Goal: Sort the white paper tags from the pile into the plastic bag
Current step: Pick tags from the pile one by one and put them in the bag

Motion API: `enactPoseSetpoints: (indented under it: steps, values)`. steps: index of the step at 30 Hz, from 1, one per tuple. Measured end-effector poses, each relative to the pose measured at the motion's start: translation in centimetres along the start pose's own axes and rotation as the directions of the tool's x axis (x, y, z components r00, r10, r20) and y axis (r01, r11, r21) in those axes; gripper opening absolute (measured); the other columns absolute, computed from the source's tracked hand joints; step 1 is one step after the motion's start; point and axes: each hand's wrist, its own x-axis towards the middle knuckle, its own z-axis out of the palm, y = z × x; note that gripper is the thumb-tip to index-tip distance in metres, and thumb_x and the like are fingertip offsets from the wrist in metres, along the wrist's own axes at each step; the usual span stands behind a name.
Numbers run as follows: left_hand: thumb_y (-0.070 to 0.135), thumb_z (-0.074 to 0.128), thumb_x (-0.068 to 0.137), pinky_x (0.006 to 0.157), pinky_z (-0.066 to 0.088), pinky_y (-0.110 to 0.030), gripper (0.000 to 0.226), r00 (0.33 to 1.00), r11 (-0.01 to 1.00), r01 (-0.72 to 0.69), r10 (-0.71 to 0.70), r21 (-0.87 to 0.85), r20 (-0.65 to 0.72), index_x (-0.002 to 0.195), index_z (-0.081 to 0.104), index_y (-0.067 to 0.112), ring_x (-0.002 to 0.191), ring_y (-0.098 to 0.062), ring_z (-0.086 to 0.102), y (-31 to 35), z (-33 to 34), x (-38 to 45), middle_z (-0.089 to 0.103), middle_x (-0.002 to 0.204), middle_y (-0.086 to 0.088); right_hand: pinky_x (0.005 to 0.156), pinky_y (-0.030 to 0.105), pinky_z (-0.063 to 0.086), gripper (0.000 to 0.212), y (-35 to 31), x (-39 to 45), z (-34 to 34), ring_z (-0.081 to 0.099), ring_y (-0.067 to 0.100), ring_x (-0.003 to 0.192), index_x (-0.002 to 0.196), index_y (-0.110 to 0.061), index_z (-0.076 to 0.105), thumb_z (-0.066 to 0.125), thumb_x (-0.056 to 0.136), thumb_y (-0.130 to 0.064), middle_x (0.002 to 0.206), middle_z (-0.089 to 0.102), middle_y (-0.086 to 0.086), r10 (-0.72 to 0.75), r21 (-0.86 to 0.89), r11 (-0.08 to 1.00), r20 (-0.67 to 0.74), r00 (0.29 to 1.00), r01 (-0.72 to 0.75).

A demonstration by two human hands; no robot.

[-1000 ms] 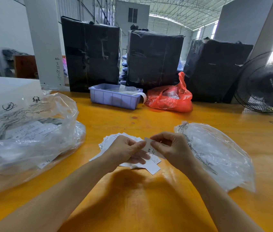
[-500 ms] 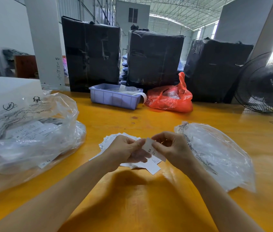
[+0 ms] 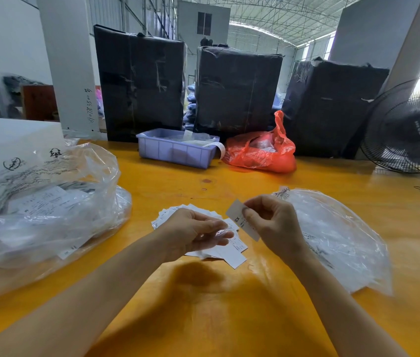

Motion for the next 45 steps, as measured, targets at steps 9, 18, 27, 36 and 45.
enactPoseSetpoints:
  steps: [9,18,27,36,45]
  values:
    - [0.007,0.059,0.089,0.060,0.057,-0.019,0.015,1.000,1.000,-0.007,0.007,0.019,0.012,0.094,0.068,-0.004,0.075,-0.020,0.072,-0.1,0.1,0.0,0.073,0.090,-0.018,0.059,0.034,0.052,0.027,-0.3,-0.3,0.0,0.065,0.019,0.068,0.070,-0.029,0.066,0.067,0.081,-0.004,0.070,0.068,-0.003,0.007,-0.036,0.999,0.094,0.996,-0.004]
    - [0.006,0.063,0.085,0.059,0.058,-0.022,0.014,1.000,1.000,0.012,-0.012,0.016,0.007,0.088,0.071,-0.004,0.075,-0.025,0.073,-0.1,0.3,-0.3,0.073,0.086,-0.019,0.060,0.029,0.053,0.010,-0.3,-0.6,0.4,0.065,0.013,0.067,0.079,-0.015,0.070,0.069,0.079,-0.005,0.073,0.067,-0.004,-0.076,-0.117,0.989,0.123,0.989,0.090]
    - [0.018,0.067,0.084,0.060,0.056,-0.020,0.019,0.997,0.971,-0.037,0.052,0.237,-0.057,0.090,0.073,0.001,0.069,-0.013,0.071,-0.5,0.2,-0.2,0.074,0.080,-0.014,0.053,0.022,0.042,0.014,-0.2,-0.7,0.3,0.052,0.002,0.055,0.072,-0.018,0.066,0.071,0.078,-0.006,0.063,0.062,-0.006,0.020,-0.078,0.997,0.286,0.958,0.003]
    - [0.021,0.073,0.079,0.055,0.055,-0.020,0.020,0.987,0.936,-0.118,0.148,0.332,-0.069,0.086,0.074,0.002,0.074,-0.020,0.073,-0.8,0.6,0.0,0.074,0.078,-0.015,0.067,0.039,0.054,0.018,-0.6,-0.7,0.3,0.064,0.026,0.072,0.091,-0.007,0.069,0.077,0.077,-0.017,0.084,0.068,0.014,0.153,0.054,0.983,0.291,0.944,-0.176]
    - [0.020,0.071,0.081,0.055,0.057,-0.024,0.017,0.992,0.939,-0.090,0.113,0.331,-0.052,0.082,0.074,0.003,0.065,-0.022,0.071,-1.0,0.4,0.3,0.073,0.075,-0.015,0.074,0.044,0.055,0.038,-0.6,-0.7,0.3,0.069,0.018,0.071,0.096,-0.022,0.060,0.083,0.068,-0.009,0.072,0.072,0.003,0.174,0.032,0.980,0.341,0.924,-0.196]
